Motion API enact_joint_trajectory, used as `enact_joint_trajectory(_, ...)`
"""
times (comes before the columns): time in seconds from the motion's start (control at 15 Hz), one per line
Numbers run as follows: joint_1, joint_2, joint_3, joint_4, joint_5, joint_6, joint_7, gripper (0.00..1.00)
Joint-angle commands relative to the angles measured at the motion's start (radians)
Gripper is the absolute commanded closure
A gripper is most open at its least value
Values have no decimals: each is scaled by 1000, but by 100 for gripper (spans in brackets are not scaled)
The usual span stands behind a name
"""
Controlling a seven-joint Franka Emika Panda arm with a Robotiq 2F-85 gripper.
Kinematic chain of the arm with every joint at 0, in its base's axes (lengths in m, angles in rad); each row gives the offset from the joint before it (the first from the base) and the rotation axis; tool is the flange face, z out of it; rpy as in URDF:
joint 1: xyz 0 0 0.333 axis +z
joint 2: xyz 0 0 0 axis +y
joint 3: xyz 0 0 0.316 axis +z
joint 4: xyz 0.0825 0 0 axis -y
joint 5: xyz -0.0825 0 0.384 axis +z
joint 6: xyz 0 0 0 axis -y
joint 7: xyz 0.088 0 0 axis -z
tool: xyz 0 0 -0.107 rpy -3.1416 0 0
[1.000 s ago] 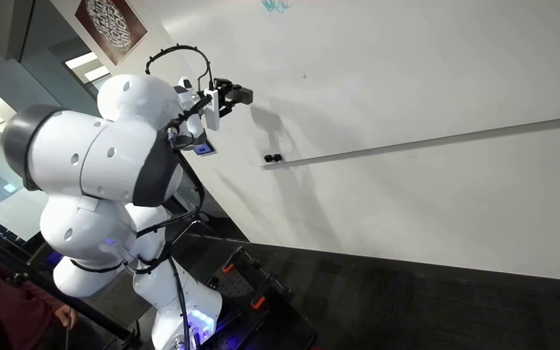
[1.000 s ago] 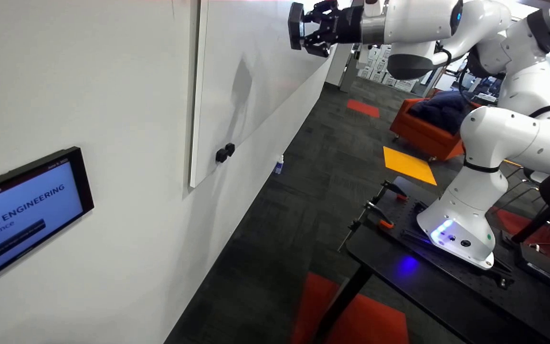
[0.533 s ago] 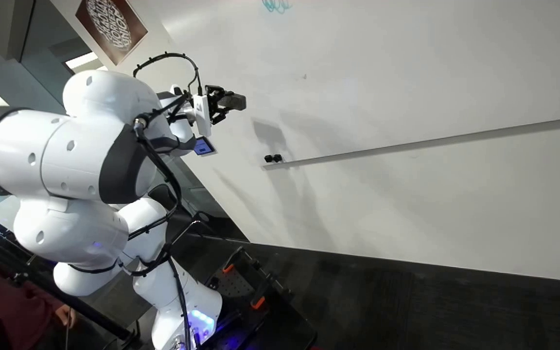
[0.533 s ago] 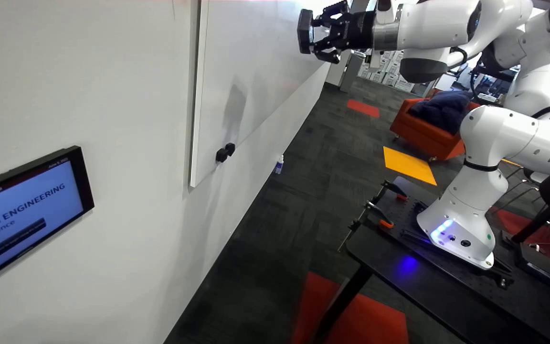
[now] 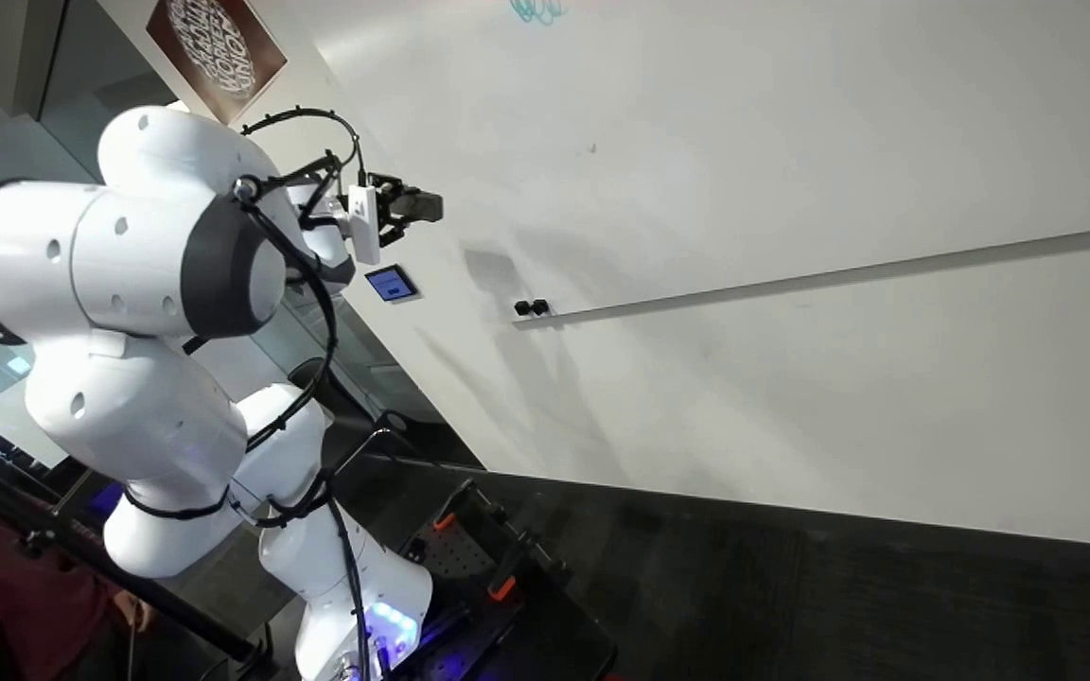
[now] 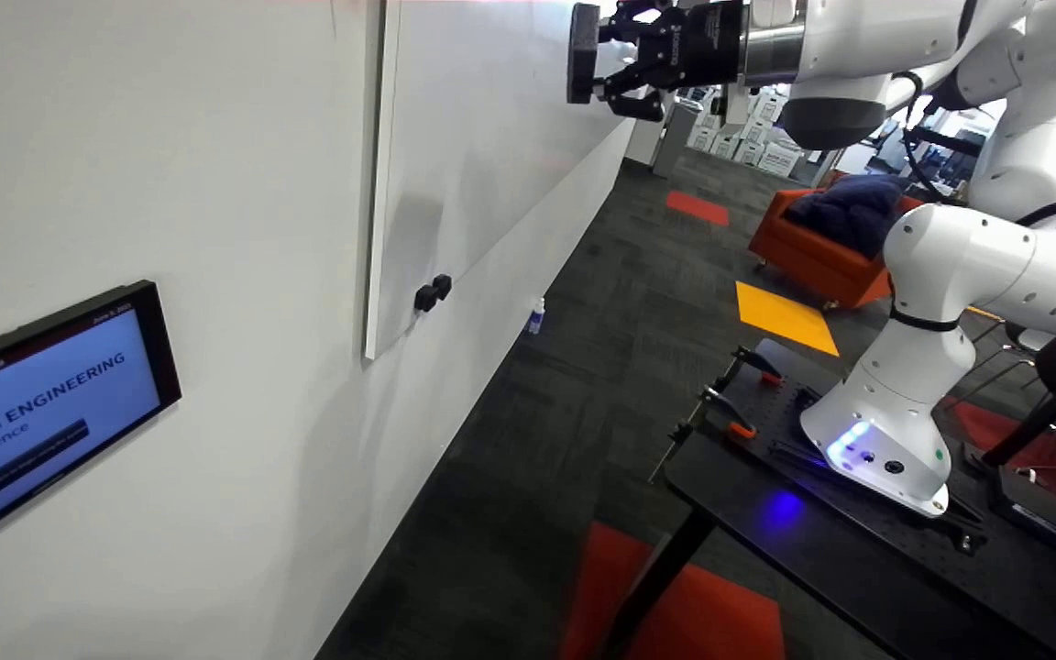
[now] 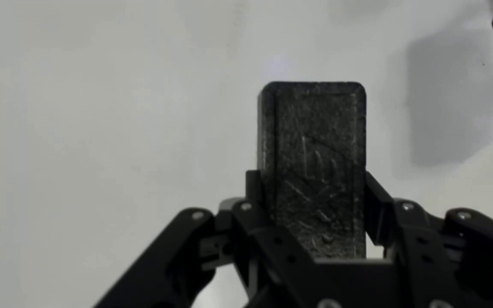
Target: Use the duster to erase the white board
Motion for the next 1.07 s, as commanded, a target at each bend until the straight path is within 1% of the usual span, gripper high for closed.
enact_joint_trajectory(0.0, 59, 239, 30, 96, 114, 41, 36, 69)
enact_joint_trajectory(0.13, 94, 333, 16, 134, 161, 57, 43, 69)
enact_joint_trajectory(0.27, 101, 435, 14, 168, 208, 91, 64, 69)
enact_joint_trajectory(0.33, 192, 418, -51, 181, 201, 46, 52, 69)
enact_joint_trajectory(0.4, 205, 463, -68, 196, 213, 68, 70, 69)
enact_joint_trajectory(0.47, 236, 492, -99, 210, 230, 80, 72, 69)
enact_joint_trajectory(0.53, 141, 603, -44, 224, 279, 186, 110, 69)
enact_joint_trajectory(0.6, 135, 640, -48, 231, 309, 227, 114, 69)
enact_joint_trajectory(0.73, 53, 733, -1, 244, 369, 337, 125, 69)
enact_joint_trajectory(0.87, -76, 807, 97, 249, 391, 406, 138, 69)
enact_joint_trajectory(0.93, -158, 730, 192, 210, 389, 378, 101, 69)
enact_joint_trajectory(1.0, -229, 752, 259, 210, 392, 387, 110, 44)
